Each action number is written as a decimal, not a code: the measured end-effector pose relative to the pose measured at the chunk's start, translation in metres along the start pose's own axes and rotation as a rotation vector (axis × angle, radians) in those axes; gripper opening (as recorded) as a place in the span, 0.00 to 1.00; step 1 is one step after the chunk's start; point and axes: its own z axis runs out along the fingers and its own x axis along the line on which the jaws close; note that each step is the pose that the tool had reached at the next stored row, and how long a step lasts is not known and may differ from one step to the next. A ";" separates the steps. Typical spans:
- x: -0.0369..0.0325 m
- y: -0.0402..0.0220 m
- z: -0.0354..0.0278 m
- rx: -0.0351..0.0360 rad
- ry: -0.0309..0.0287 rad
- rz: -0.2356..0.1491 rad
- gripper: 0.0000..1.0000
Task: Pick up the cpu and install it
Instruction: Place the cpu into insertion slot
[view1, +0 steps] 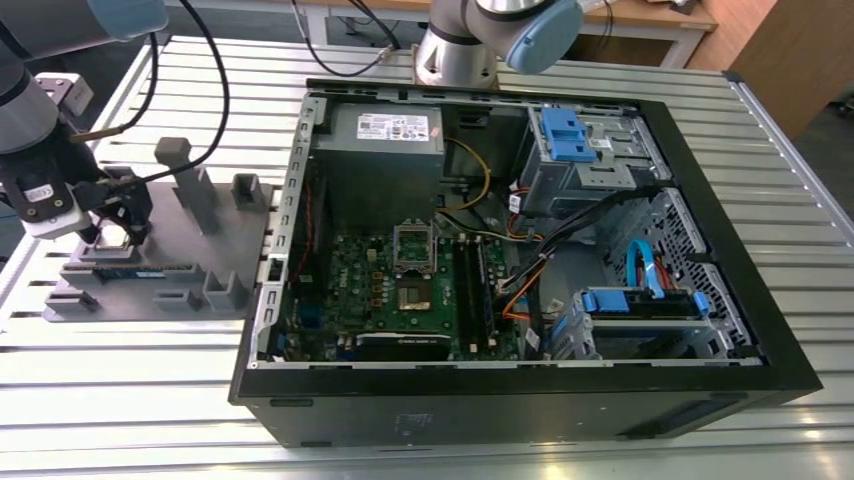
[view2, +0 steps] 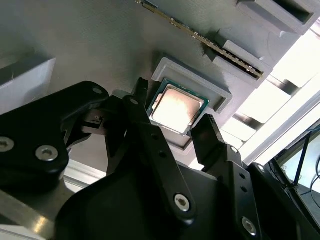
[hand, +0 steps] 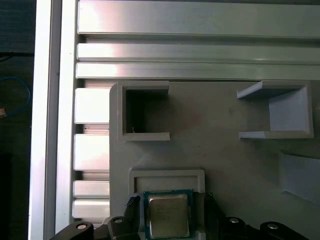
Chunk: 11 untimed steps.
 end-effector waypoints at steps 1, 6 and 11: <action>0.0000 0.0000 0.0000 0.0000 -0.0001 0.000 0.62; 0.0001 0.0000 -0.0001 0.0001 0.0002 0.000 0.62; 0.0004 -0.0001 0.0002 0.0000 0.0000 0.000 0.62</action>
